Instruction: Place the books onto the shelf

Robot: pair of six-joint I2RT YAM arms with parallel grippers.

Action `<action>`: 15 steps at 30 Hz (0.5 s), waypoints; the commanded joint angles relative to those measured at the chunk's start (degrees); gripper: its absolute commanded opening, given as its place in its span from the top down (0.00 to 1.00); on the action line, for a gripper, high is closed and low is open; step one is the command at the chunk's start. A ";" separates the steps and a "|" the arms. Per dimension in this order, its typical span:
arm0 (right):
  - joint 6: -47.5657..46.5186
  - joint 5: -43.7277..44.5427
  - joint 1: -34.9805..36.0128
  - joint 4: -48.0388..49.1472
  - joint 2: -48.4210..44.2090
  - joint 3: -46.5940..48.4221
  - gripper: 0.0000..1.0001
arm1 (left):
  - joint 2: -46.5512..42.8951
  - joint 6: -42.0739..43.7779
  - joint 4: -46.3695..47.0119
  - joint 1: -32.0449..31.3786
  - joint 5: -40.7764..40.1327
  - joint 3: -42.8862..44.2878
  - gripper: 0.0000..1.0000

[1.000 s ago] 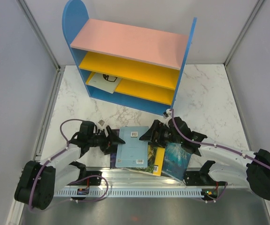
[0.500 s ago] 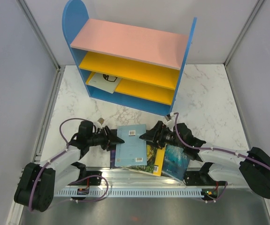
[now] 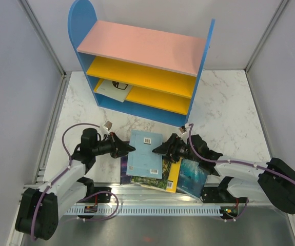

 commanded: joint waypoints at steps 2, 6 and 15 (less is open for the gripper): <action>-1.06 -2.49 2.40 -10.35 1.20 -3.04 0.43 | 0.90 2.11 -4.92 -0.31 0.03 0.70 0.98; 0.52 -2.49 2.66 -7.10 0.76 -0.67 0.69 | 1.60 2.64 -4.92 -0.40 0.29 0.44 0.98; 6.49 -4.77 2.83 6.25 0.41 2.06 1.00 | 2.83 2.90 -5.10 -0.31 1.08 1.40 0.77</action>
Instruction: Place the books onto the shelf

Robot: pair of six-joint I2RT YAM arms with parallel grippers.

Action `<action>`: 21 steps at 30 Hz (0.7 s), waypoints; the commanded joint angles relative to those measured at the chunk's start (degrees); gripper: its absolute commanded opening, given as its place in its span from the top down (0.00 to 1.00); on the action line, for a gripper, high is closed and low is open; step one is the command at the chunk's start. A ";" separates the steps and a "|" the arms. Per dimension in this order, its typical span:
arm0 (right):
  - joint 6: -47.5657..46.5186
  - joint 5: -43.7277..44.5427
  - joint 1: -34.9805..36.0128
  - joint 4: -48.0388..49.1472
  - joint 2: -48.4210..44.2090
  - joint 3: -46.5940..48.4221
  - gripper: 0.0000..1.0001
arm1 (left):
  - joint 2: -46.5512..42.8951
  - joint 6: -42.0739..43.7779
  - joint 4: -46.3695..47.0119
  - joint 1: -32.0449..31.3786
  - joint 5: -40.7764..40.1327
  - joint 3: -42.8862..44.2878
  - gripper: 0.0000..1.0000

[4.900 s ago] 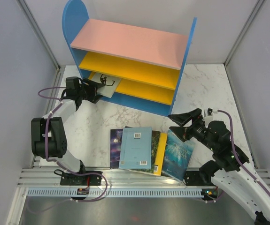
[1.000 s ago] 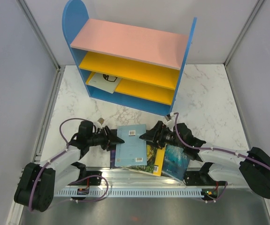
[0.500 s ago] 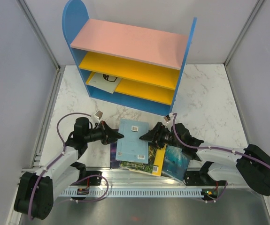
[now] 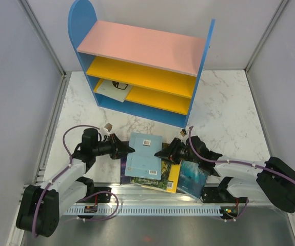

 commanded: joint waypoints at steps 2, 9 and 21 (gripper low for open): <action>4.10 -4.97 2.38 14.57 -0.90 1.81 1.00 | 1.79 2.77 -2.50 -0.85 0.62 1.53 0.71; 7.53 -3.57 2.29 21.17 -3.81 2.51 1.00 | 3.81 3.65 -2.59 -0.85 1.06 1.97 0.46; 7.71 1.71 2.11 16.37 -8.11 4.62 1.00 | 1.28 14.45 -26.17 3.79 -3.59 14.78 0.20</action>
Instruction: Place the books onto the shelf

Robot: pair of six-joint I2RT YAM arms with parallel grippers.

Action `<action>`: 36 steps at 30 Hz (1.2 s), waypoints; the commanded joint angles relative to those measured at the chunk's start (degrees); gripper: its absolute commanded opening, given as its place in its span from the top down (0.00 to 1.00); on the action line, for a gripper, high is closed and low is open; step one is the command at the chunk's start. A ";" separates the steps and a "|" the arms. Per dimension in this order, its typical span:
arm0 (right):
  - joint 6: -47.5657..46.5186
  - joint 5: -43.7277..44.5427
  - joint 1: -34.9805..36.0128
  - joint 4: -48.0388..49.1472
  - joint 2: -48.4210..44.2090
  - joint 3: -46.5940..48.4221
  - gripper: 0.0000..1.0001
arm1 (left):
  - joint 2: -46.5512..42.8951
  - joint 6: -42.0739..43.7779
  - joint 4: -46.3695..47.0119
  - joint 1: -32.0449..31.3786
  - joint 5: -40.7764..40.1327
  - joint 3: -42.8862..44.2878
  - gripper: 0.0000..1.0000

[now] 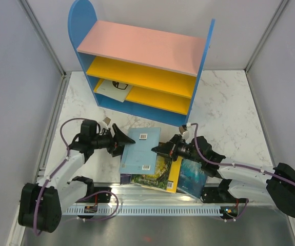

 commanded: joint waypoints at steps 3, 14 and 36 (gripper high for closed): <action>0.69 4.69 -0.36 1.21 -5.43 5.81 1.00 | -5.86 11.63 -25.40 6.96 -6.25 13.23 0.16; 4.64 12.44 -1.86 -2.43 0.97 17.66 1.00 | -12.11 10.06 -43.47 10.05 -16.80 31.62 0.15; 18.53 17.44 2.71 16.57 16.18 24.71 1.00 | -19.06 -8.21 -37.43 10.05 -20.67 29.71 0.39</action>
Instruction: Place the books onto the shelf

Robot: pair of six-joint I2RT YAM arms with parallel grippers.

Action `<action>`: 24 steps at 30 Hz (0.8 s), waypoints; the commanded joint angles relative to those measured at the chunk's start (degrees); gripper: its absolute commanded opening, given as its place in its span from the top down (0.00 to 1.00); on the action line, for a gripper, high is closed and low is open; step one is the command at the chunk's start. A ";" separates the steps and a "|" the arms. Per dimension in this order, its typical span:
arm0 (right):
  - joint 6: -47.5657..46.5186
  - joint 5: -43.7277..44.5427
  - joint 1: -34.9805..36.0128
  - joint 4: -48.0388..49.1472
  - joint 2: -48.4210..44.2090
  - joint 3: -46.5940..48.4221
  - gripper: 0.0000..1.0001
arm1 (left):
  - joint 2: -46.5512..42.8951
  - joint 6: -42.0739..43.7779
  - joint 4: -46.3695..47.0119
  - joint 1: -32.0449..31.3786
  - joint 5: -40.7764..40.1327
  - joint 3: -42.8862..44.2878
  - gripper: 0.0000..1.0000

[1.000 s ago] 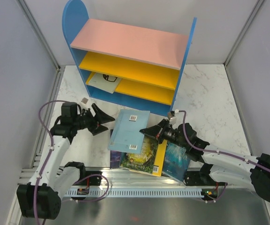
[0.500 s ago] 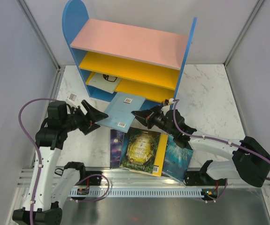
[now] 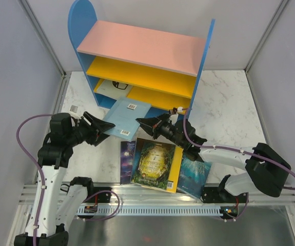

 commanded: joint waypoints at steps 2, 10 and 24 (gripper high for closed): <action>4.70 3.65 2.28 12.83 0.42 3.05 1.00 | -3.29 -10.46 6.72 0.32 -1.17 -2.56 0.45; 7.87 5.50 5.09 16.97 3.42 4.36 1.00 | -3.55 -15.21 7.08 0.32 -4.33 -1.60 0.62; 6.37 7.62 5.27 8.62 0.25 4.28 1.00 | -0.74 -12.07 6.82 0.41 -4.60 0.77 0.98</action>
